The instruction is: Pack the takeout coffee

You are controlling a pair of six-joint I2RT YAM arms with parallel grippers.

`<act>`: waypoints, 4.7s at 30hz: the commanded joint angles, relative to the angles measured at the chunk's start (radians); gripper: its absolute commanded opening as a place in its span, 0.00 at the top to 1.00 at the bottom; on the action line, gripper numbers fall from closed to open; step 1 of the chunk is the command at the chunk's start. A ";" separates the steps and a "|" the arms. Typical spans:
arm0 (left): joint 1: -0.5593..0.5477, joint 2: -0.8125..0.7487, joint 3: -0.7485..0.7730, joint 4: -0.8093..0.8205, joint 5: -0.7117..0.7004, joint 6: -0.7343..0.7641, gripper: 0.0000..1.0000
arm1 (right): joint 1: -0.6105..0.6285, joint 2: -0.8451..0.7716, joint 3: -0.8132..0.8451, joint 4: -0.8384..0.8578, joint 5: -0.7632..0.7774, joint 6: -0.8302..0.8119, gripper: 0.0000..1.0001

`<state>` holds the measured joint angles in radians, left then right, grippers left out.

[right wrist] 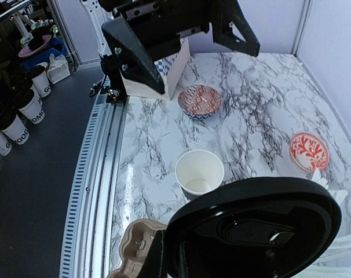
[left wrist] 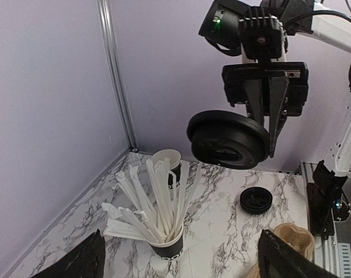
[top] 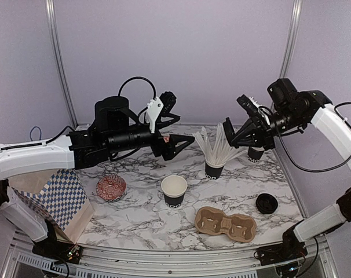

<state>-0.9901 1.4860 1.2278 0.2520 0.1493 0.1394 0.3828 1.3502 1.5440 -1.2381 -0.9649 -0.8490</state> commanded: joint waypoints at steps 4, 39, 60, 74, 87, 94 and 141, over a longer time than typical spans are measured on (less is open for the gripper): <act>-0.050 0.005 -0.028 0.333 0.033 0.040 0.05 | 0.022 0.014 0.139 0.134 -0.296 0.091 0.94; -0.062 0.287 0.256 0.425 0.210 -0.017 0.13 | 0.064 0.038 0.133 0.203 -0.341 0.185 0.92; -0.061 0.213 0.167 0.397 0.138 -0.026 0.26 | 0.065 0.023 0.096 0.249 -0.246 0.227 0.64; -0.057 0.117 0.283 -0.690 -0.198 0.003 0.25 | 0.067 -0.011 -0.222 0.484 0.230 0.323 0.53; 0.003 0.264 0.443 -1.079 -0.107 -0.054 0.26 | 0.175 0.069 -0.329 0.543 0.356 0.295 0.58; 0.005 0.364 0.530 -1.154 -0.082 -0.046 0.27 | 0.208 0.109 -0.338 0.549 0.373 0.303 0.60; 0.004 0.510 0.640 -1.287 -0.074 -0.063 0.26 | 0.214 0.113 -0.366 0.556 0.373 0.295 0.61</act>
<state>-0.9874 1.9667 1.8431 -0.9882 0.0776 0.0853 0.5903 1.4761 1.1736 -0.6952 -0.5987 -0.5518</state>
